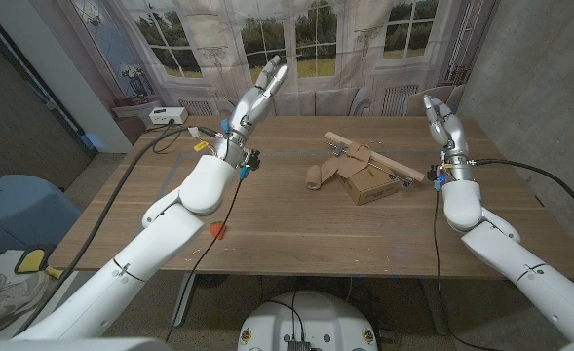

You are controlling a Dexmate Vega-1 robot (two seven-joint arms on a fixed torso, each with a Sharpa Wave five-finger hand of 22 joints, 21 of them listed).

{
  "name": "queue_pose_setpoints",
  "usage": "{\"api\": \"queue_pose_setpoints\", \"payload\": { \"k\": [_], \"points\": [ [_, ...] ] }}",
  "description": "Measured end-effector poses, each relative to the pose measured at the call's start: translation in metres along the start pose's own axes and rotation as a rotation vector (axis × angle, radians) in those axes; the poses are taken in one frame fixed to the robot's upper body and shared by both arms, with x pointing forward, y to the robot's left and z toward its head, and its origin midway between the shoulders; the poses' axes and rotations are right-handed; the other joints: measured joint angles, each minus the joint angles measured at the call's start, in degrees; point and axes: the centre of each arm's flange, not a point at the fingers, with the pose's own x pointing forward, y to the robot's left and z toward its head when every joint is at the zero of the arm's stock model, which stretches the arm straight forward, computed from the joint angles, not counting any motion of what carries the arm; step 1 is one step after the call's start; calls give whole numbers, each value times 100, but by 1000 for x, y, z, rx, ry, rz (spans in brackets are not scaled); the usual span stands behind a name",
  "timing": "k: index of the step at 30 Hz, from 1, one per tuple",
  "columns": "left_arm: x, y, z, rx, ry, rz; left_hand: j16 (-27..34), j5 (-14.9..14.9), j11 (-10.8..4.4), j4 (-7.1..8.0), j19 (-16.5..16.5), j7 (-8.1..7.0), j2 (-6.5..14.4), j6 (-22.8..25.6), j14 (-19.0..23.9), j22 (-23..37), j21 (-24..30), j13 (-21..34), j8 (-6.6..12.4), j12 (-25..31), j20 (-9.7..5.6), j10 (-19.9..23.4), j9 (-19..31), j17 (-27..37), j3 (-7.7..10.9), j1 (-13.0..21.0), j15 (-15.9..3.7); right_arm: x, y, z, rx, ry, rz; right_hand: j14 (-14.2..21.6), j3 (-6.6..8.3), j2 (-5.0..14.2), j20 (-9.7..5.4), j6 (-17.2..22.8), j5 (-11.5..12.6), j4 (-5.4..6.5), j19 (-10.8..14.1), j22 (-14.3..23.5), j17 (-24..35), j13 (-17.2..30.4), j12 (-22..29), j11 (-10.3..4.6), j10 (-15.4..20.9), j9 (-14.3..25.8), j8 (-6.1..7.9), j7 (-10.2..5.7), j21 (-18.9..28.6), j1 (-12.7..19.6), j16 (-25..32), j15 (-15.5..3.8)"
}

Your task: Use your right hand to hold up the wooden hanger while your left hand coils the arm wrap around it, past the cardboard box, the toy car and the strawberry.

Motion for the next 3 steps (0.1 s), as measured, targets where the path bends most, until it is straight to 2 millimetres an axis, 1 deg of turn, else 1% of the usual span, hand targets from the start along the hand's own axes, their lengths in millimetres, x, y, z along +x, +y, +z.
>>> {"api": "queue_pose_setpoints", "payload": {
  "k": [1, 2, 3],
  "points": [
    [-1, 0, -3, -3, 16, 4, 0, 0, 3, 0, 0, 15, 0, -14, 0, 0, -18, 0, -17, 0, 0, -3, 0, 0, 0, 0, 0, 1, -2, 2, -1, -7, -7, 0, 18, 13, -27, 0, -10, -27, 27, 0, -10, 0, 0, 0, 0, 0, 0, 0, -9, 28, 0, 0],
    [-6, -2, -8, -8, 40, 3, 0, 0, 34, 0, 0, 41, 0, -41, -21, 0, -40, 3, -22, -1, 0, -35, 0, 0, 0, 0, 20, 2, -4, 6, -15, -25, -18, 0, 18, 9, -47, 13, -21, -27, 42, 0, -24, 0, -28, 0, 0, 0, 0, 13, -9, 33, -5, 0],
    [-6, -2, -9, -8, 49, 6, -19, 0, 62, 0, 0, 100, 0, -100, -43, 0, -85, 8, -38, -27, 0, -63, 0, 4, 0, 0, 42, 3, -5, 7, -13, -28, -22, 0, 18, -2, -89, 21, -21, -27, 42, 0, -27, 0, -34, -22, 23, 0, 0, 21, -30, 45, -21, 0]
  ]
}}
